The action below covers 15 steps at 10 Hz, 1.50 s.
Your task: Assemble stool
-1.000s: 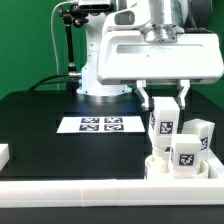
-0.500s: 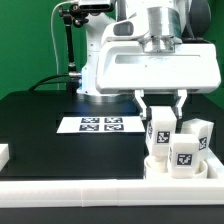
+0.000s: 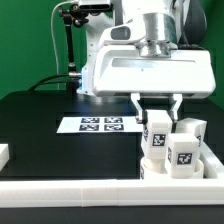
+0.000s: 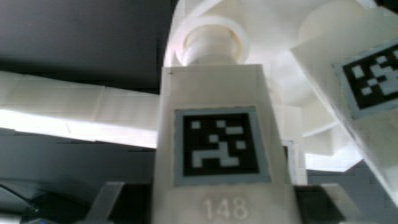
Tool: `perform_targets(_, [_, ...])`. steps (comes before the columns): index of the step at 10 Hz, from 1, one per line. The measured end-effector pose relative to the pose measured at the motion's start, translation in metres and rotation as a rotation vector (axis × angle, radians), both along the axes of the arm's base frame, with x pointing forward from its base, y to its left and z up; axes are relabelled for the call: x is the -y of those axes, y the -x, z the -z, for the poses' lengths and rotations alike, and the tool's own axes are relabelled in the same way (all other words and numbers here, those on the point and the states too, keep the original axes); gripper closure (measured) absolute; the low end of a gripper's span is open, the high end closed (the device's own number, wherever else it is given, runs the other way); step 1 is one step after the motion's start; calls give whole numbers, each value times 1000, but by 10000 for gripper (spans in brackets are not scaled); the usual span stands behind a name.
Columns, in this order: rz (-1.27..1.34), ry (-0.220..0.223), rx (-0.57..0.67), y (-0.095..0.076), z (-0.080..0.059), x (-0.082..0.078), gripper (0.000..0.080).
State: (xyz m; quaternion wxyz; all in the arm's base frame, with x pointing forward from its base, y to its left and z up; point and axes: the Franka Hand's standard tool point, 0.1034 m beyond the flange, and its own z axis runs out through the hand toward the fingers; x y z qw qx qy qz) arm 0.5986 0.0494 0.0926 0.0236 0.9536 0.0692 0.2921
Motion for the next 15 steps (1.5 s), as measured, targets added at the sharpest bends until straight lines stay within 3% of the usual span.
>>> perform_targets(1, [-1,1,5,0,0,0,459])
perform_targets(2, [-1,-1,-5,0,0,0,406])
perform_targets(3, [-2,0,-5,0,1,0,235])
perform_targets(4, [-2,1,-5,0,1,0,235])
perform_targets(5, [-8,8,-14,0,0,3,174])
perform_targets(12, [-15,4,-40,-4,-25,8,150])
perform_targets(15, [-13,3,-44,-4,-26,9,150])
